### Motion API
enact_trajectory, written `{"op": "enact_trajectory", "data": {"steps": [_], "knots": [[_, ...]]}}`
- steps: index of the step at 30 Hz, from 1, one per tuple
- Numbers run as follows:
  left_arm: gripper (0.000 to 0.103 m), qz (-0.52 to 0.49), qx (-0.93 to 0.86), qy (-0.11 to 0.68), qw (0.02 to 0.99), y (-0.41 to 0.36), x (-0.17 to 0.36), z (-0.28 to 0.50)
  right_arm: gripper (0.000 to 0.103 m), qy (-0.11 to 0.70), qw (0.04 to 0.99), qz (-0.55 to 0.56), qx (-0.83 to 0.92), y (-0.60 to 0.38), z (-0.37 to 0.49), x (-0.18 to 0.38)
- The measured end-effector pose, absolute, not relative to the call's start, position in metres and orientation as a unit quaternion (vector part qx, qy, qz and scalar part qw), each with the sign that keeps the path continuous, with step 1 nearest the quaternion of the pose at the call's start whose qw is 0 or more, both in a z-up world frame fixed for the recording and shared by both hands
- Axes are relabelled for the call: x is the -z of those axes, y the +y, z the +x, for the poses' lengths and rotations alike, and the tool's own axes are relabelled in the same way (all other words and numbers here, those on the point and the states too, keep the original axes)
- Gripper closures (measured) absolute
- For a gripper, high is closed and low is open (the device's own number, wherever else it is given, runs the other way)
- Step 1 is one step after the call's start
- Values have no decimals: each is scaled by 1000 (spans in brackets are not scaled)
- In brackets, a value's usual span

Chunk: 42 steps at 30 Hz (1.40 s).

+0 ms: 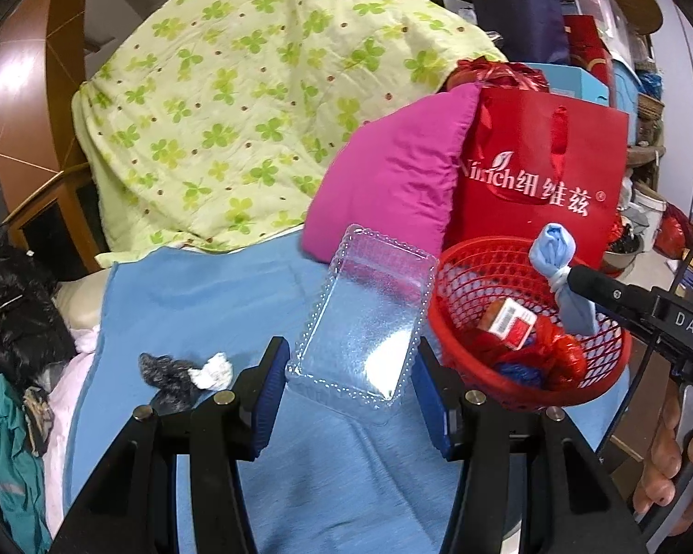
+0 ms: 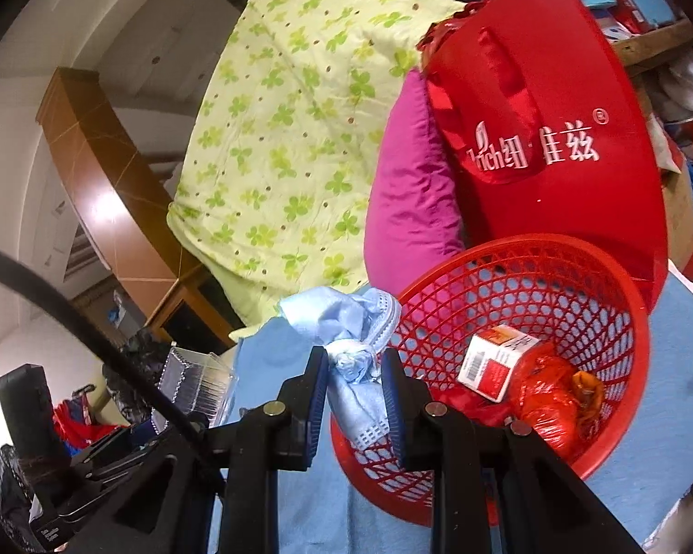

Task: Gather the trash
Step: 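Open both tools to drop the tray and cloth into the basket, then move both tools back over the black bag and white tissue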

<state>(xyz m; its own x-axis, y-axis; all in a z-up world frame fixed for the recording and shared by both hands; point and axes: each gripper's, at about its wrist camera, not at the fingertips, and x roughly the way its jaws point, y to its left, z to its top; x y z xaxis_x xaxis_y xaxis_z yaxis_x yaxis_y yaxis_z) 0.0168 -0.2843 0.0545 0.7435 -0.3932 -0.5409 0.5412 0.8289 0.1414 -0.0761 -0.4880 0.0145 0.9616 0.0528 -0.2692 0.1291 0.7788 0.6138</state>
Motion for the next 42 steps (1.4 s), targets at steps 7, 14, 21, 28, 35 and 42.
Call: {"op": "enact_trajectory", "data": {"steps": [7, 14, 21, 28, 35, 42], "knots": [[48, 131, 297, 263, 908, -306, -63, 18, 77, 115, 925, 360, 46, -509, -90, -12], [47, 136, 357, 251, 889, -341, -68, 11, 77, 104, 909, 396, 74, -530, -102, -4], [42, 125, 403, 269, 866, -376, -60, 13, 74, 106, 886, 438, 105, -550, -108, 8], [29, 122, 403, 280, 863, -374, -50, 19, 41, 106, 863, 482, 112, -563, -109, 19], [29, 91, 351, 305, 881, -312, -33, 42, 41, 71, 897, 423, 102, -535, -105, -5], [29, 57, 258, 330, 906, -223, -6, 69, 41, 75, 934, 342, 68, -480, -80, -26]]}}
